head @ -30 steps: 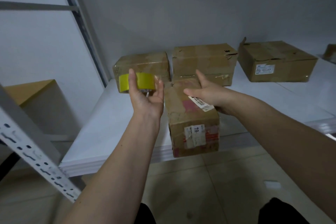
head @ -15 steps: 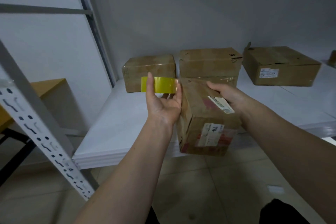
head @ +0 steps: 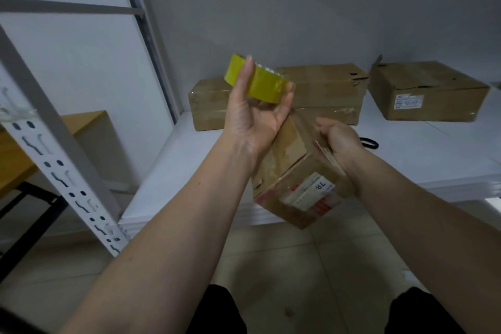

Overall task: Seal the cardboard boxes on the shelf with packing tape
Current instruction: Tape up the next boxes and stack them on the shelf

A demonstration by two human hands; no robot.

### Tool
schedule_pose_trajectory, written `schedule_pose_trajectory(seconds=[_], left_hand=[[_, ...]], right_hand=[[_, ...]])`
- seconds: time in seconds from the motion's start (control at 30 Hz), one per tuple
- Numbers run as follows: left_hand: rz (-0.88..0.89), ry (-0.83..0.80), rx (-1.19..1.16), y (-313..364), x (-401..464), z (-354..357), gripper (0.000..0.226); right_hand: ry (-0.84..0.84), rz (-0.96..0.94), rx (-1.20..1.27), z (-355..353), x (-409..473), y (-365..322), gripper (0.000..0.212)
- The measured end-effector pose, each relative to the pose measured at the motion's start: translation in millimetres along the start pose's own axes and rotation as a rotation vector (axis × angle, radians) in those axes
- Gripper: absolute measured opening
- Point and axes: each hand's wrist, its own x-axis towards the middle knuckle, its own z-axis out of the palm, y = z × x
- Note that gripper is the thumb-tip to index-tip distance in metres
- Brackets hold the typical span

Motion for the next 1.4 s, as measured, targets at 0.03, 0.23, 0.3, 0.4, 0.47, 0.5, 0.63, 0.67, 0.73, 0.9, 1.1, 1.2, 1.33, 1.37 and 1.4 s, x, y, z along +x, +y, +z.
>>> schedule_pose_trajectory(seconds=[0.03, 0.23, 0.3, 0.4, 0.47, 0.5, 0.63, 0.67, 0.73, 0.9, 1.1, 1.2, 1.33, 1.37, 1.4], left_hand=[[-0.005, 0.006, 0.003, -1.0, -1.1, -3.8, 0.052], [0.024, 0.021, -0.071, -3.8, -4.1, -20.5, 0.075], [0.043, 0.033, -0.099, -5.6, -3.3, -22.3, 0.078], [0.071, 0.043, -0.135, -8.6, -0.3, -23.5, 0.073], [0.089, 0.036, -0.118, -11.3, 0.1, -22.1, 0.071], [0.097, 0.031, -0.109, -12.5, 0.4, -21.0, 0.072], [0.112, 0.027, -0.127, -14.5, -0.2, -15.0, 0.073], [0.123, 0.027, -0.124, -14.5, -1.1, -13.7, 0.07], [0.144, 0.028, -0.106, -13.3, -3.7, -12.6, 0.067], [0.166, 0.074, -0.11, -13.0, -10.4, -23.7, 0.074], [0.165, 0.09, -0.131, -12.4, -16.2, -32.6, 0.081], [0.148, 0.094, -0.124, -16.1, -19.4, -33.6, 0.072], [0.145, 0.088, -0.146, -14.6, -21.1, -33.9, 0.068], [0.146, 0.09, -0.156, -14.4, -20.9, -34.3, 0.069], [0.147, 0.091, -0.166, -14.7, -20.8, -34.6, 0.07]], right_hand=[[0.013, 0.002, -0.069, -0.6, 0.9, 0.8, 0.024], [-0.133, -0.107, -0.261, -2.5, -15.2, -20.3, 0.073], [-0.213, -0.183, -0.308, 1.1, -32.3, -31.8, 0.079], [-0.314, -0.236, -0.486, 0.5, -56.5, -42.6, 0.084], [-0.406, -0.186, -0.545, -2.4, -66.9, -44.6, 0.09], [-0.44, -0.142, -0.522, -3.1, -67.7, -44.0, 0.089], [-0.358, -0.049, -0.233, -7.0, -55.9, -31.0, 0.075], [-0.355, -0.032, -0.165, -9.3, -53.1, -25.7, 0.071], [-0.362, -0.01, -0.045, -13.9, -47.1, -14.2, 0.066], [-0.289, -0.241, -0.349, -12.2, -48.2, -9.0, 0.06], [-0.422, -0.363, -1.047, -9.0, -70.2, -26.3, 0.095], [-0.403, -0.317, -1.077, -3.2, -67.9, -27.2, 0.09], [-0.382, -0.352, -1.079, 4.3, -65.6, -29.2, 0.084], [-0.385, -0.348, -1.095, 6.0, -65.6, -28.8, 0.089], [-0.387, -0.335, -1.113, 7.3, -65.9, -28.4, 0.093]])
